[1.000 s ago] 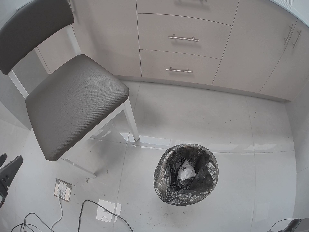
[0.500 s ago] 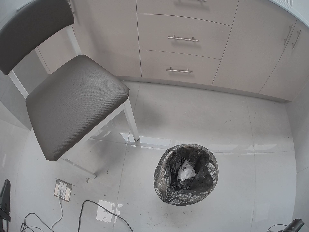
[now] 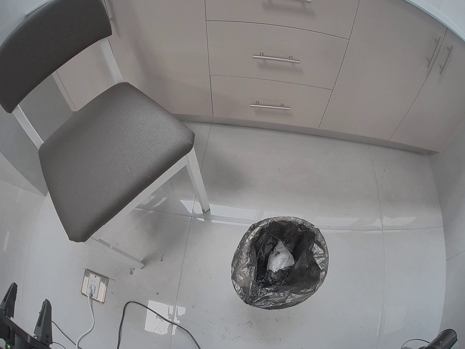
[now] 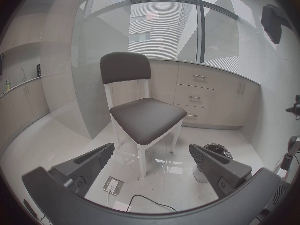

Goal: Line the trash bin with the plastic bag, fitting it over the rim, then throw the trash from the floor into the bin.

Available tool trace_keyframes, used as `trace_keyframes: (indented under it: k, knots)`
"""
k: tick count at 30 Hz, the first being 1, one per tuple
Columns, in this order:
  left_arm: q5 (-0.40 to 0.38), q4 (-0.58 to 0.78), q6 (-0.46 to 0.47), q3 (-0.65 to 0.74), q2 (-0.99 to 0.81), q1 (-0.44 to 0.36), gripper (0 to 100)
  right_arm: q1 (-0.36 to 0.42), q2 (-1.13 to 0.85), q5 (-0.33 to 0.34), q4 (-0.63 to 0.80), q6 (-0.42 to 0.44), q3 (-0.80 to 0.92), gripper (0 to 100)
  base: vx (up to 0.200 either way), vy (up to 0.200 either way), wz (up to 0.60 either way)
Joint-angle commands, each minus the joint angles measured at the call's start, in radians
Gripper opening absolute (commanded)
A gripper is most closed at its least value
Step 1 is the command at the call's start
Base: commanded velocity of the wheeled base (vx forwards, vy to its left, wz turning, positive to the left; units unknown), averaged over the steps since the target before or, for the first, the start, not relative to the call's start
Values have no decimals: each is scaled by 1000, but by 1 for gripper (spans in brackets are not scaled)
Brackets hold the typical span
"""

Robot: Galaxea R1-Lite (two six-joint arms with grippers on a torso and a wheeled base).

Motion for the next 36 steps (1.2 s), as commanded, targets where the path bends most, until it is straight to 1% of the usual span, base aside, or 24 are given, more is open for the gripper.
trace_keyframes:
  k: [1, 4, 5, 6, 8, 10, 11, 15, 16, 17, 19, 20, 22, 23, 24, 25, 26, 27, 28, 29, 30, 31, 35, 36]
  knots:
    - [-56, 4, -6, 22, -31, 9, 100, -8, -35, 8, -165, -18, 243, 0, 0, 0, 0]
    - [-50, 7, -9, 21, -28, 9, 100, -11, -34, 0, -243, -19, 333, 0, 0, 0, 0]
    - [-38, 10, -13, 19, -28, 9, 100, -12, -34, -13, -275, -18, 362, 0, 0, 0, 0]
    - [-18, 12, -14, 19, -26, 9, 100, -12, -34, -35, -297, -19, 382, 0, 0, 0, 0]
    - [29, 17, -14, 18, -26, 9, 100, -12, -34, -112, -343, -33, 410, 0, 0, 0, 0]
    - [40, 23, -11, 18, -25, 9, 100, -16, -34, -170, -375, -65, 421, 0, 0, 0, 0]
    - [40, 23, -11, 18, -25, 9, 100, -16, -34, -170, -375, -65, 421, 0, 0, 0, 0]
    - [17, 24, 4, 13, -19, 9, 100, -60, -39, -196, -383, -102, 418, 0, 0, 0, 0]
    - [3, 24, 26, 15, -23, 9, 100, -124, -86, -177, -378, -144, 405, 0, 0, 0, 0]
    - [2, 24, 27, 13, -23, 9, 100, -141, -114, -165, -375, -159, 407, 0, 0, 0, 0]
    - [2, 24, 24, 13, -23, 9, 100, -137, -132, -164, -381, -183, 427, 0, 0, 0, 0]
    - [5, 24, 20, 13, -23, 9, 100, -137, -131, -193, -390, -185, 454, 0, 0, 0, 0]
    - [8, 20, 9, 13, -25, 8, 100, -135, -132, -219, -392, -179, 467, 0, 0, 0, 0]
    - [9, 20, 7, 15, -25, 8, 100, -132, -132, -200, -377, -170, 467, 0, 0, 0, 0]
    - [9, 18, 7, 15, -25, 8, 100, -129, -132, -159, -364, -148, 465, 0, 0, 0, 0]
    - [9, 18, 7, 15, -25, 8, 100, -129, -132, -159, -364, -148, 465, 0, 0, 0, 0]
    - [9, 18, 6, 15, -25, 8, 100, -128, -132, -26, -355, -79, 464, 0, 0, 0, 0]
    - [9, 18, 6, 15, -25, 8, 100, -128, -132, 39, -351, -47, 464, 0, 0, 0, 0]
    - [9, 18, 6, 15, -25, 8, 100, -128, -132, 80, -349, -30, 464, 0, 0, 0, 0]
    - [9, 17, 4, 15, -25, 8, 100, -128, -132, 165, -349, -2, 465, 0, 0, 0, 0]
    - [9, 17, 3, 16, -25, 8, 100, -128, -132, 212, -349, 2, 465, 0, 0, 0, 0]
    - [11, 17, 3, 16, -25, 8, 100, -128, -132, 215, -349, 2, 465, 0, 0, 0, 0]
    - [13, 15, -2, 16, -25, 8, 100, -129, -132, 295, -343, -71, 467, 0, 0, 0, 0]
    - [13, 15, -3, 16, -25, 8, 100, -129, -132, 326, -328, -94, 468, 0, 0, 0, 0]
